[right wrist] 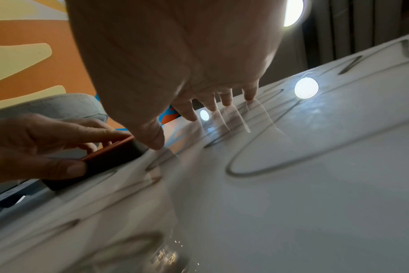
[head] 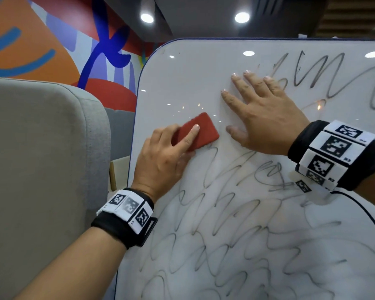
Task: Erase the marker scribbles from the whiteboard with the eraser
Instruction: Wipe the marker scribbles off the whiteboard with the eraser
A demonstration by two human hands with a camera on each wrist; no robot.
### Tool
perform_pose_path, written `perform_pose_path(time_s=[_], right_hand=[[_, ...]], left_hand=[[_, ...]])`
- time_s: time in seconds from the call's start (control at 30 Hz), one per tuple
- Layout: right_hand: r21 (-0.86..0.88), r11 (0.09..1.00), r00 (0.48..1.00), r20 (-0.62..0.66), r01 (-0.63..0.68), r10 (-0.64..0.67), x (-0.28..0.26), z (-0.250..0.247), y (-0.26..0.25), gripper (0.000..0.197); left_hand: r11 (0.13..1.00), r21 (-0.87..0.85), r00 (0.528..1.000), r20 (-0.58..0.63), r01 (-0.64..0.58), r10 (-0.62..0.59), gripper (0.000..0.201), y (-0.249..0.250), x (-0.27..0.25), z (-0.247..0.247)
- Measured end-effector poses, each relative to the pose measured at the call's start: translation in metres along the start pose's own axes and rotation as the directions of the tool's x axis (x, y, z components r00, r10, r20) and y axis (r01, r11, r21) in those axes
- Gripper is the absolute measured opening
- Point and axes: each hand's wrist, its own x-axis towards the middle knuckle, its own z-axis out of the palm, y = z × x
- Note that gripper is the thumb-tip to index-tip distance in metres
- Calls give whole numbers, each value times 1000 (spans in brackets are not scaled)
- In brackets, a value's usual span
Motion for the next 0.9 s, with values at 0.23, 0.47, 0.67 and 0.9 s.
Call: perform_pose_path(time_s=[0.23,0.47,0.67,0.9], right_hand=[[-3,999,999,11,38,-38,-5,0,3,82],[-13,999,999,-7,51,-51,-3,2,4,81],[-3,999,999,4,44,-44,-5,1,5,82],[2,999,999,2,37,-37,-4,1,3,81]], left_hand=[[973,-52,972,-57,224,-227,55,4,7,1],[999,32,1000,11,-27,27,53,0,-6,1],[994,11,994,-21,111,-111,54,7,-7,1],[992,5,992,-6,124,-124,56,4,-7,1]])
